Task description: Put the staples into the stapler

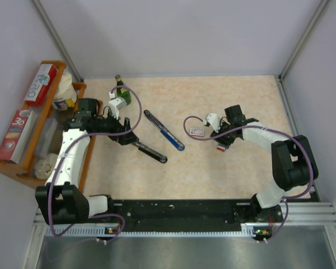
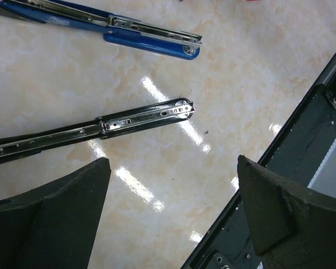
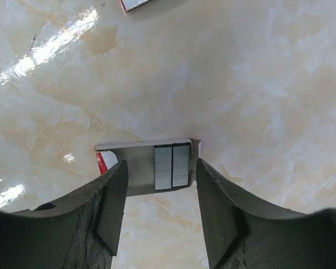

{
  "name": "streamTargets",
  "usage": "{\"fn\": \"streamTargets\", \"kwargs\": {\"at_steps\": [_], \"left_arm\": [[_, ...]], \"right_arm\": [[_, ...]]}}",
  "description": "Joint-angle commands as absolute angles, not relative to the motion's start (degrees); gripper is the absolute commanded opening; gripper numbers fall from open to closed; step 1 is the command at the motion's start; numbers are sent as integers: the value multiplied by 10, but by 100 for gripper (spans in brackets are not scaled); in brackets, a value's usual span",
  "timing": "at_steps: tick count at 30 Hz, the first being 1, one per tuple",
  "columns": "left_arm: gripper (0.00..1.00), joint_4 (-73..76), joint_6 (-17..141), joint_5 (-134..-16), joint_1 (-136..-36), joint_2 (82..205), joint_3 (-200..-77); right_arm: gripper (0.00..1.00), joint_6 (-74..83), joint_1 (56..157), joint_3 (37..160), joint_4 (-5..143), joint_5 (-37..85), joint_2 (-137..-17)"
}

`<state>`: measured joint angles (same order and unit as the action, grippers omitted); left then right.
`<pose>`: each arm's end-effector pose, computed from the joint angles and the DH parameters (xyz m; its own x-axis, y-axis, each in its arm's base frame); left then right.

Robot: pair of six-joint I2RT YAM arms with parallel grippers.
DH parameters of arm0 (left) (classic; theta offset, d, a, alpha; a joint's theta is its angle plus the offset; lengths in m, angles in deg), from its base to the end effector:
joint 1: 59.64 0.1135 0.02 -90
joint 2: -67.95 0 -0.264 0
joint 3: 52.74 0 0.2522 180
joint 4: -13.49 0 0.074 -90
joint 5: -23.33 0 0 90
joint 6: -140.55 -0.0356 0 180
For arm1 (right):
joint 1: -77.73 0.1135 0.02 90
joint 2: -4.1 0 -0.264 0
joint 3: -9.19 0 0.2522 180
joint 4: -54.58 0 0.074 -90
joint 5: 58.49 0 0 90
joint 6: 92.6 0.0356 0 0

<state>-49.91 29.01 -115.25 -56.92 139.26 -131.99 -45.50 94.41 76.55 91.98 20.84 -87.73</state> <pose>0.2415 -0.0153 0.3181 -0.6209 0.2137 -0.7542 0.6679 0.6478 -0.3664 0.2945 0.0951 0.1768 -0.3699 -0.8092 -0.4565 -0.8429 0.4989 -0.2013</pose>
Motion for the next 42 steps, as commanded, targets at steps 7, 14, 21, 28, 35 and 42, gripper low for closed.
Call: {"fn": "streamTargets", "kwargs": {"at_steps": [7, 14, 21, 28, 35, 42], "left_arm": [[99, -491, 266, -1189, -564, 1405, -1304], [99, -484, 271, -1193, -561, 1405, -1298], [99, -481, 273, -1203, -560, 1406, -1295], [99, -476, 273, -1208, -556, 1404, -1290], [99, -473, 273, -1212, -554, 1406, -1287], [99, -471, 273, -1214, -553, 1405, -1285]], "right_arm": [[50, -452, 940, 766, 916, 193, -857], [42, -454, 942, 766, 921, 191, -872], [46, -444, 942, 772, 922, 203, -888], [47, -443, 942, 779, 931, 210, -904], [47, -442, 941, 781, 931, 212, -906], [51, -441, 940, 781, 931, 217, -908]]}}
